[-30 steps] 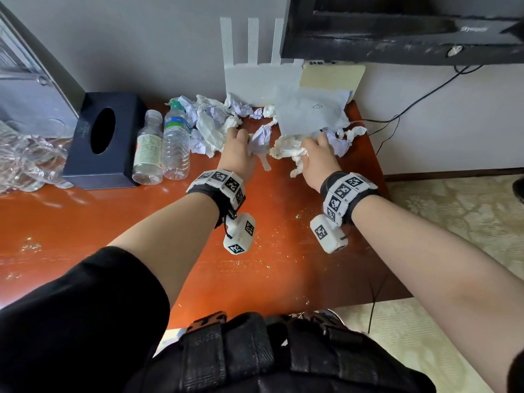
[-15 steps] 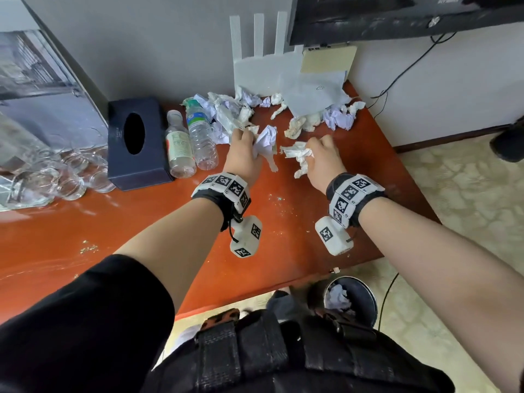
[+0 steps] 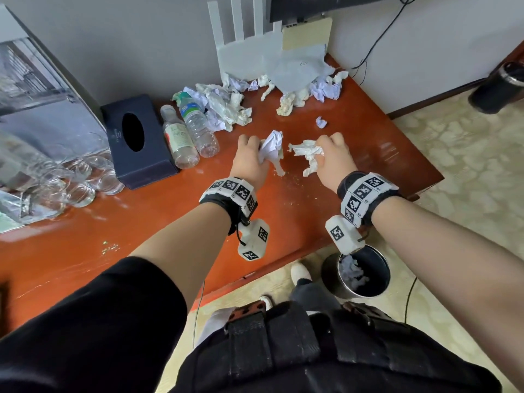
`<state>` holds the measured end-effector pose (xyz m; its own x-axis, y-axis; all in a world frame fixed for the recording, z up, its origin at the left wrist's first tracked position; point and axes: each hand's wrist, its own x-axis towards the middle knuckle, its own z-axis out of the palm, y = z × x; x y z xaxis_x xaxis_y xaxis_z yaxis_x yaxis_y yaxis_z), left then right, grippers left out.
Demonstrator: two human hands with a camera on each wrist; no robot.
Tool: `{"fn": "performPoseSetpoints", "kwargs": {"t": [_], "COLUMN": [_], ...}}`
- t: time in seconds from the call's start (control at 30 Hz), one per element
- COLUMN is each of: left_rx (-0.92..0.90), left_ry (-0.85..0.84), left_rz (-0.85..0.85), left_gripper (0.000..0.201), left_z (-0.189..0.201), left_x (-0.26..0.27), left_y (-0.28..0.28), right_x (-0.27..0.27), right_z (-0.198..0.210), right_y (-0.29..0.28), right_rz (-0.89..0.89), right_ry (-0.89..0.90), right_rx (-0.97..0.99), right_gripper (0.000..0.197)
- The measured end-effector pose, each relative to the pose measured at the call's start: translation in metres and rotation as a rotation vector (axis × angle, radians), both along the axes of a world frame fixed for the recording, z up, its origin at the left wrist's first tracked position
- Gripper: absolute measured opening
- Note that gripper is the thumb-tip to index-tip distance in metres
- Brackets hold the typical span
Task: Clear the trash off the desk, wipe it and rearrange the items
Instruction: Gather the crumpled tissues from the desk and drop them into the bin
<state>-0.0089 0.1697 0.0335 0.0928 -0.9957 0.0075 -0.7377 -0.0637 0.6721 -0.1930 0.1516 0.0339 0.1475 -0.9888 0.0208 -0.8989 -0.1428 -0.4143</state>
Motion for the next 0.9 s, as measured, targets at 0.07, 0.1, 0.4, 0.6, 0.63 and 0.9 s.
{"fn": "performPoseSetpoints", "kwargs": {"t": [0.07, 0.1, 0.4, 0.6, 0.63, 0.9], "left_rx": [0.011, 0.016, 0.008, -0.005, -0.003, 0.081], "left_ry": [-0.006, -0.008, -0.019, 0.041, 0.056, 0.049], "left_rz": [-0.008, -0.016, -0.057, -0.091, -0.106, -0.285], "left_gripper": [0.021, 0.021, 0.019, 0.019, 0.017, 0.016], "left_z": [0.002, 0.002, 0.013, 0.014, 0.013, -0.009], "left_x": [-0.007, -0.011, -0.070, -0.163, -0.183, -0.303], "left_y": [0.002, 0.004, 0.006, 0.004, 0.005, 0.033], "right_x": [-0.009, -0.014, -0.071, -0.165, -0.184, -0.299], "right_z": [-0.002, -0.003, 0.003, 0.010, 0.009, -0.027], "right_y": [0.005, 0.007, 0.020, 0.040, 0.045, 0.085], "right_rz": [-0.020, -0.028, -0.053, -0.108, -0.119, -0.243], "right_ry": [0.000, -0.001, -0.015, 0.023, 0.035, 0.020], "right_rx": [0.000, 0.005, 0.041, 0.051, 0.051, 0.117], "right_gripper": [0.023, 0.023, 0.029, 0.025, 0.024, 0.024]}}
